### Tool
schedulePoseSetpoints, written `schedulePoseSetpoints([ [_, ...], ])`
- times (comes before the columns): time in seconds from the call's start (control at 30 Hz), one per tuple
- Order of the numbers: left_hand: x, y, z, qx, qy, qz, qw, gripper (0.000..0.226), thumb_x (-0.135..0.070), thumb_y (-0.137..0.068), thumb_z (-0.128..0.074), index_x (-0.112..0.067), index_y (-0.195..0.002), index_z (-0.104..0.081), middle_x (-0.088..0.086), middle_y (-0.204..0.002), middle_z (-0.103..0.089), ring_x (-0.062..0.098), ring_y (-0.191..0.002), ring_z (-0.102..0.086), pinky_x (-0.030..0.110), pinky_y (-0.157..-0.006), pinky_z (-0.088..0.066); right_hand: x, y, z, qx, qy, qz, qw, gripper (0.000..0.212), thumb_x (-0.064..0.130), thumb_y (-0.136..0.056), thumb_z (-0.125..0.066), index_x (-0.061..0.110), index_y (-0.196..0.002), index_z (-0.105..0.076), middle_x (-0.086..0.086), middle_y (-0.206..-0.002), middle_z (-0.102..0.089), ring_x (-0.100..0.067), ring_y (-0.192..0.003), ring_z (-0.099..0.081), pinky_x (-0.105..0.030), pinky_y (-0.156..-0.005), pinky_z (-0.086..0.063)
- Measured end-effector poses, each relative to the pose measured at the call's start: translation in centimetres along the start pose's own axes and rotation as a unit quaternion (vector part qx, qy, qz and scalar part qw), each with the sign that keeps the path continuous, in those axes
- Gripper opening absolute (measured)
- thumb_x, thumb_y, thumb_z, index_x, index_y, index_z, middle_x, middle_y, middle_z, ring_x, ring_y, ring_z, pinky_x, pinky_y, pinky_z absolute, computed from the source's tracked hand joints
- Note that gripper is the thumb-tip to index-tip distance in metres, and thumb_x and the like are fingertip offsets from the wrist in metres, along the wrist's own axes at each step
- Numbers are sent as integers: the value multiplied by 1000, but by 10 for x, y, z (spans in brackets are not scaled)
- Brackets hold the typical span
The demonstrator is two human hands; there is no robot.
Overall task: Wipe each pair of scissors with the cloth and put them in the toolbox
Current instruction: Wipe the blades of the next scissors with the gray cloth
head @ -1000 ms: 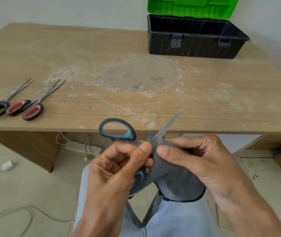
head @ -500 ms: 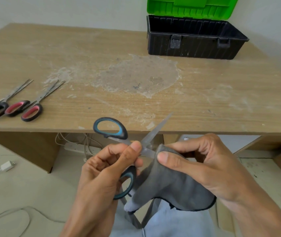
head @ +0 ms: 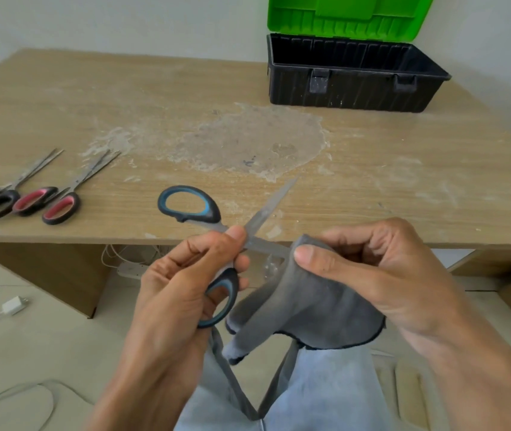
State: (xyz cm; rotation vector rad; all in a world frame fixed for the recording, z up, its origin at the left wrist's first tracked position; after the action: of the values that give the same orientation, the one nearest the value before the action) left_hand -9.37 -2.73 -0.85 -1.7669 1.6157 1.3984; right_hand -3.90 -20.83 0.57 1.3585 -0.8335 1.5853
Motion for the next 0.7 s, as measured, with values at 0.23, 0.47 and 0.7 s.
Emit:
schedulePoseSetpoints([
  [0.23, -2, -3, -15, 38, -7, -8, 999, 15, -22, -67, -76, -10, -65, -67, 8, -61, -63, 16, -49, -55, 21, -49, -52, 10, -3, -1, -8, 2, 18, 1000, 18, 28, -78, -80, 12, -85, -86, -6, -81, -83, -17, -75, -79, -22, -68, -60],
  [0.47, -17, -6, -6, 18, 7, -39, 999, 13, -21, -73, -73, -10, -77, -71, 3, -61, -64, 11, -53, -58, 18, -51, -53, 21, -3, 12, -14, 1, 18, 1000, 20, 32, -71, -81, 15, -80, -86, -7, -80, -82, -19, -75, -80, -22, -67, -61],
  [0.7, -12, -2, -19, 36, 1, -27, 999, 15, -23, -68, -76, -12, -68, -66, 5, -61, -62, 15, -49, -54, 20, -48, -51, 24, -8, -2, -14, 23, 37, 999, 21, 32, -76, -80, 14, -85, -86, -5, -81, -83, -21, -79, -80, -29, -71, -62],
])
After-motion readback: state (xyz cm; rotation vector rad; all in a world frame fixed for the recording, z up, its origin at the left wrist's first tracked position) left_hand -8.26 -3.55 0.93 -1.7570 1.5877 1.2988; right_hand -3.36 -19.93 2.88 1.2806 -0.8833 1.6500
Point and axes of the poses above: each hand's wrist, its own y-axis away from the middle knuckle, its own z-axis out of the back of the hand, x = y × z, the point moved 3 cm from there along -y, towards the middle knuckle
